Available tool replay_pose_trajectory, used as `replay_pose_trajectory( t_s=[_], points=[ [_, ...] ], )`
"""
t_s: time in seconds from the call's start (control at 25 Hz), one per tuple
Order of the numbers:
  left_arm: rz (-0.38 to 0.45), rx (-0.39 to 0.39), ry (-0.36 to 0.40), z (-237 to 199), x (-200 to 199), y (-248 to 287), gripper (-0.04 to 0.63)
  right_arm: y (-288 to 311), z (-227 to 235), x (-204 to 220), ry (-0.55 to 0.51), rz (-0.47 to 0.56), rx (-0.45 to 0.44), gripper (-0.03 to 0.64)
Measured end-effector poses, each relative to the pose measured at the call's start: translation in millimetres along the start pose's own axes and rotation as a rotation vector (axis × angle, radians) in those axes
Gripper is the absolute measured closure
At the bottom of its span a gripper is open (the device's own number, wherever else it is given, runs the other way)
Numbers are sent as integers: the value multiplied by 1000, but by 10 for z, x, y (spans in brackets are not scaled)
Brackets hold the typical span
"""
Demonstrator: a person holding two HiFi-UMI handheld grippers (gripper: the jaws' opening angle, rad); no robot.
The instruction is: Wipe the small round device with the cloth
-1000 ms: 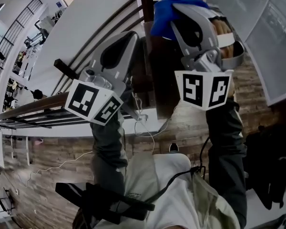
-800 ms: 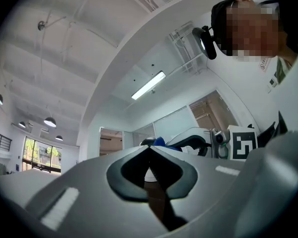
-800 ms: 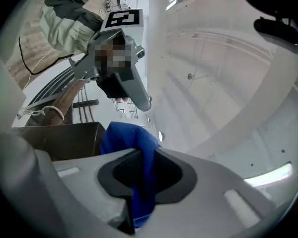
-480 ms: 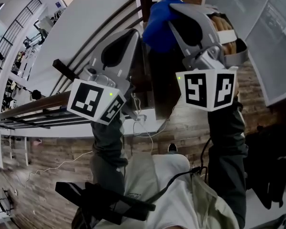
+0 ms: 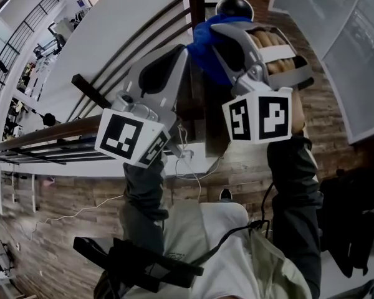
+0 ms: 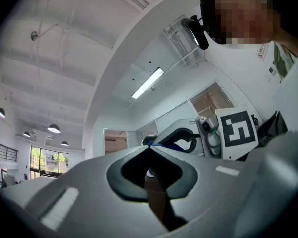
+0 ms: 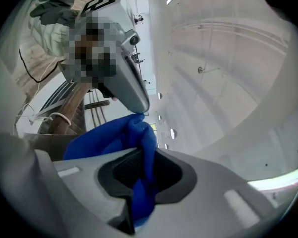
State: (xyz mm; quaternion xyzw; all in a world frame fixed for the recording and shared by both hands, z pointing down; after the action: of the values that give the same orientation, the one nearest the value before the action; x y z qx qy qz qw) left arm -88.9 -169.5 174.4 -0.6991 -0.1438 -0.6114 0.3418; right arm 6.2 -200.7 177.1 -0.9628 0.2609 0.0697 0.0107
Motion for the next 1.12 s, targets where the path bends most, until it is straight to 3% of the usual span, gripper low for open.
replay_pose_trajectory(
  t_s=[0.12,0.28,0.36,0.44,0.52,0.6,0.72,0.88,1.12],
  points=[
    [20,-1,-13,-4,-16,-57,594,-144,14,7,31,34,49,561],
    [33,7,-24,-15,-75,-98,594,-536,672,313,148,95,390,560],
    [35,10,-32,-26,-72,-87,594,-613,948,675,229,18,508,560],
    [38,14,-46,-31,-50,-81,594,-550,1023,1021,288,-115,475,560],
    [36,14,-57,-31,-23,-72,594,-401,984,1191,293,-167,402,560],
    [34,9,-65,-29,-18,-51,594,-230,866,1209,309,-107,361,560],
    [33,-2,-77,-60,0,3,594,1,537,1166,426,17,289,560],
    [28,-17,-86,-109,52,47,594,10,267,1153,544,68,267,561],
    [19,-39,-96,-182,140,125,594,-148,-45,1070,461,58,193,561]
  ],
)
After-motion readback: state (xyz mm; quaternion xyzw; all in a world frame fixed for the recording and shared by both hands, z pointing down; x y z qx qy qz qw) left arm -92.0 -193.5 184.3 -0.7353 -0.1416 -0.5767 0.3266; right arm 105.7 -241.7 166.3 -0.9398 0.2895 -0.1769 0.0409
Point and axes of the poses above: the fingertips, and each gripper's own axes: y forward along the fingers, z to its right, x out of its underside, the point moved 5 cm from there along -y, backward along the fingers, and after that the axes turned 15 degrees about -y, right-handed, at the moved point
